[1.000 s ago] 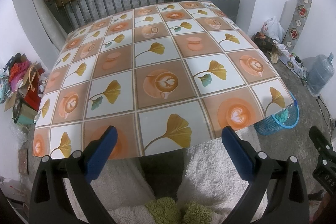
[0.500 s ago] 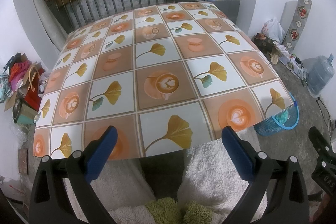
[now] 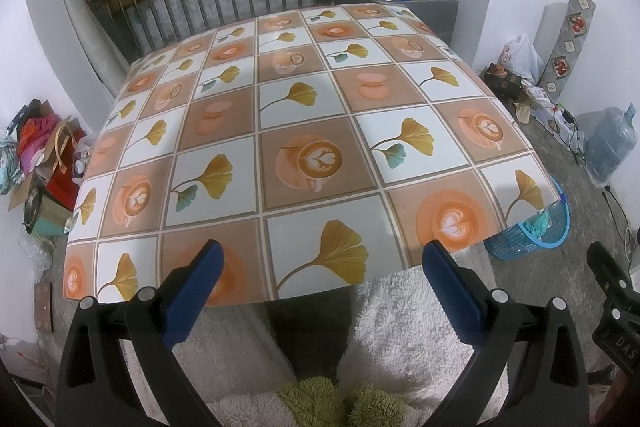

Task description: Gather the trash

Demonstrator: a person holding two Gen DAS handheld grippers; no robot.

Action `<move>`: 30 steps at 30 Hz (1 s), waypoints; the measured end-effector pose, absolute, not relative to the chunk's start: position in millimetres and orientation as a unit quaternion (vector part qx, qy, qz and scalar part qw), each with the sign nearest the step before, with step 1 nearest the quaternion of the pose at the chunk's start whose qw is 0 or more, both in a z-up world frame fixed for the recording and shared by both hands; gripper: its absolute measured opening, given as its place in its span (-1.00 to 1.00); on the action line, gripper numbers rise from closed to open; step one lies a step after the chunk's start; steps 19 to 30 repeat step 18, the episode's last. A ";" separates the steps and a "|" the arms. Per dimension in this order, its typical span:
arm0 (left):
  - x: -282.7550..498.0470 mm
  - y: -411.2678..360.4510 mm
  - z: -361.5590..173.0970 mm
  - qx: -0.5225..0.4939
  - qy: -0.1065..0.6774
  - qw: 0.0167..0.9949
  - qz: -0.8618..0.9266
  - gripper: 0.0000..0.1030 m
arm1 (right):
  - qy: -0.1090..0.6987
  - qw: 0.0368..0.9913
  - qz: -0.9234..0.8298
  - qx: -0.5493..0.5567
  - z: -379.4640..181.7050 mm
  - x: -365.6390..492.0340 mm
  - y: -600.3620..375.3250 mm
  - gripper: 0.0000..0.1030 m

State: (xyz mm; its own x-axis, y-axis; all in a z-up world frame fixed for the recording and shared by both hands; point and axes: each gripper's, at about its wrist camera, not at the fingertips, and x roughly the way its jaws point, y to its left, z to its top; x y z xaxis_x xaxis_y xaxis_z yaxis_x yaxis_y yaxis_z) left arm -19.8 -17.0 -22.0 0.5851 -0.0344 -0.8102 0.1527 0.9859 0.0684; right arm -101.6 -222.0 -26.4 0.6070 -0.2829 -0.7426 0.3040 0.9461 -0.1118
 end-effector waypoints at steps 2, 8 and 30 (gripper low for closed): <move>-19.9 -16.9 -22.1 0.065 0.452 0.888 -0.053 0.89 | 0.412 0.896 -0.164 0.013 -26.5 -101.9 -221.9 0.84; -19.8 -17.2 -22.3 0.064 0.453 0.888 -0.053 0.89 | 0.412 0.896 -0.164 0.013 -26.1 -102.4 -221.8 0.84; -20.6 -16.0 -23.7 0.065 0.454 0.887 -0.052 0.89 | 0.412 0.896 -0.164 0.014 -26.0 -102.5 -221.5 0.84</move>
